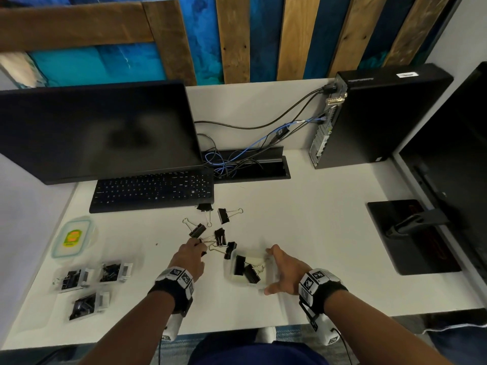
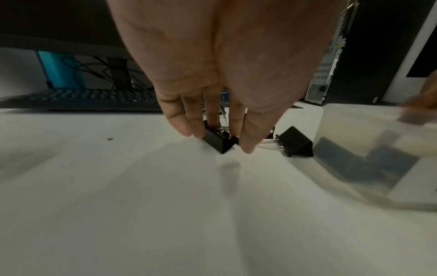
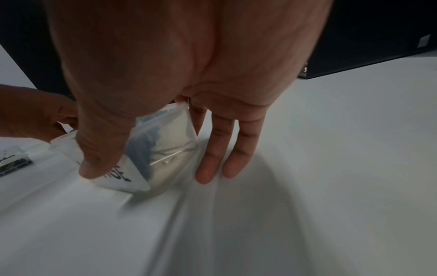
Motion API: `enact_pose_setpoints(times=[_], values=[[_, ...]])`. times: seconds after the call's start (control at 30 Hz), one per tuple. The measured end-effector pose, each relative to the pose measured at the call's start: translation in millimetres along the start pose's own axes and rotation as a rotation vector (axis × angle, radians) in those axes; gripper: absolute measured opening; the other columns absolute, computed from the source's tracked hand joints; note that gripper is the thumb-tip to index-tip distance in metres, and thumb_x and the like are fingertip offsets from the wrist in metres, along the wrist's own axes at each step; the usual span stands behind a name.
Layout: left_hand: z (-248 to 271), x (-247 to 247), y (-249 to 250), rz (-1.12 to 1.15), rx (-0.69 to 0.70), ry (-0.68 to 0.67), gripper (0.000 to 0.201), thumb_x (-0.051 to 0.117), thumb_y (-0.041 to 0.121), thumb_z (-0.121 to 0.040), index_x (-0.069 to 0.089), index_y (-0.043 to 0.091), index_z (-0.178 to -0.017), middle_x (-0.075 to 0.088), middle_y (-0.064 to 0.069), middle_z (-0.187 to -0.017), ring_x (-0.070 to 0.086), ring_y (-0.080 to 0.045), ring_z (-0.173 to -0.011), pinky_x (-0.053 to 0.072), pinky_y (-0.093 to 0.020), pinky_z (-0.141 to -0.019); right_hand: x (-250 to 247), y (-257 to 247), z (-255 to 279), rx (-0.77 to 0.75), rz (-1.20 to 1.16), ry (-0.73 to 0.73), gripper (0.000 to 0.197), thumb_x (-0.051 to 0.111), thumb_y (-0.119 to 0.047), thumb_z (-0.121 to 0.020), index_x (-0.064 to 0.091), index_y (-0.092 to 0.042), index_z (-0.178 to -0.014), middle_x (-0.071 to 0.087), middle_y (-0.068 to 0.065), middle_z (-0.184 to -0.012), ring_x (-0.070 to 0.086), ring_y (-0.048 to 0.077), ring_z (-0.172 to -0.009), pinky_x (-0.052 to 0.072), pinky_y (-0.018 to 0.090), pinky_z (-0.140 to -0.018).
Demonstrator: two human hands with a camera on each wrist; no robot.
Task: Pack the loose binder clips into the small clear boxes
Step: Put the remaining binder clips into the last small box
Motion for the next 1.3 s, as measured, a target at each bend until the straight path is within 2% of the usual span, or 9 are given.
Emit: enact_pose_setpoints(times=[0.2,0.33,0.43,0.7,0.8,0.93,1.0,1.17,1.3], values=[[8.8,3.2,-6.4,0.104,-0.030,0.087,0.039,0.066,0.025,-0.086,0.048,0.014,-0.119,0.044,-0.006,-0.120,0.056,-0.020,-0.096,0.050,-0.030,-0.083,-0.1,0.4,-1.3,-0.002,-0.002,-0.012,0.098,0.082,-0.059,-0.063,0.023,-0.028,-0.134,0.027,-0.015,-0.157,0.053,0.013,-0.122,0.044,0.030,-0.095],[11.7,3.5,-14.1,0.152,-0.042,0.032,0.049,0.068,0.024,-0.085,0.045,0.016,-0.127,0.048,-0.004,-0.122,0.054,-0.021,-0.107,0.047,-0.031,-0.091,0.1,1.8,-1.8,0.003,-0.013,-0.010,0.097,0.082,-0.060,-0.062,0.023,-0.030,-0.132,0.028,-0.017,-0.156,0.053,0.013,-0.122,0.044,0.029,-0.095],[15.3,-2.9,-13.5,0.175,-0.084,0.079,0.048,0.066,0.025,-0.081,0.043,0.019,-0.123,0.053,-0.003,-0.109,0.055,-0.021,-0.100,0.047,-0.030,-0.081,0.9,2.8,-2.6,-0.007,-0.011,-0.005,0.097,0.082,-0.059,-0.063,0.023,-0.028,-0.133,0.028,-0.016,-0.157,0.052,0.014,-0.125,0.043,0.029,-0.096],[21.9,-42.2,-6.3,0.335,0.009,0.366,0.053,0.069,0.017,-0.079,0.048,0.016,-0.128,0.048,-0.002,-0.123,0.048,-0.020,-0.109,0.045,-0.033,-0.092,0.7,2.1,-2.6,-0.006,-0.016,-0.007,0.099,0.082,-0.057,-0.064,0.022,-0.026,-0.137,0.029,-0.014,-0.155,0.050,0.008,-0.114,0.040,0.024,-0.091],[24.4,-51.7,-6.1,0.326,0.049,0.436,0.051,0.071,0.019,-0.079,0.051,0.015,-0.127,0.051,-0.003,-0.123,0.049,-0.021,-0.109,0.046,-0.038,-0.094,1.4,3.2,-2.7,0.003,-0.017,-0.005,0.104,0.082,-0.059,-0.064,0.019,-0.027,-0.140,0.029,-0.013,-0.156,0.050,0.012,-0.124,0.040,0.025,-0.096],[31.6,-64.6,7.5,0.429,0.158,0.560,0.040,0.073,0.017,-0.079,0.055,0.018,-0.115,0.048,0.002,-0.117,0.050,-0.010,-0.102,0.040,-0.018,-0.090,2.0,3.6,-3.8,0.004,-0.027,-0.008,0.105,0.082,-0.060,-0.063,0.018,-0.029,-0.140,0.028,-0.014,-0.156,0.049,0.012,-0.128,0.041,0.026,-0.100],[33.8,-67.9,19.7,0.477,0.260,0.500,0.036,0.074,0.017,-0.078,0.054,0.024,-0.106,0.044,0.008,-0.113,0.050,-0.001,-0.096,0.039,-0.010,-0.084,2.0,4.3,-4.3,0.008,-0.030,-0.019,0.106,0.082,-0.060,-0.062,0.018,-0.030,-0.141,0.029,-0.014,-0.156,0.048,0.013,-0.128,0.042,0.029,-0.101],[33.6,-55.7,52.0,0.344,0.478,0.250,0.029,0.069,0.036,-0.080,0.057,0.028,-0.106,0.052,0.014,-0.110,0.050,-0.005,-0.101,0.041,-0.023,-0.091,1.6,4.0,-4.9,0.000,-0.021,-0.028,0.104,0.081,-0.060,-0.062,0.019,-0.030,-0.139,0.029,-0.013,-0.155,0.049,0.013,-0.126,0.043,0.031,-0.102],[28.9,-36.4,72.5,0.276,0.484,0.087,0.032,0.069,0.038,-0.083,0.055,0.029,-0.110,0.055,0.015,-0.113,0.047,-0.005,-0.104,0.041,-0.024,-0.093,2.3,3.8,-4.4,-0.001,-0.019,-0.019,0.104,0.082,-0.059,-0.062,0.019,-0.029,-0.139,0.030,-0.011,-0.155,0.050,0.014,-0.125,0.043,0.030,-0.101]])
Point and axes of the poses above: each hand's wrist, its own z-axis away from the middle knuckle, its own x-axis out of the palm, y = z × x, the point moved 1 cm from there along -z, towards the middle knuckle
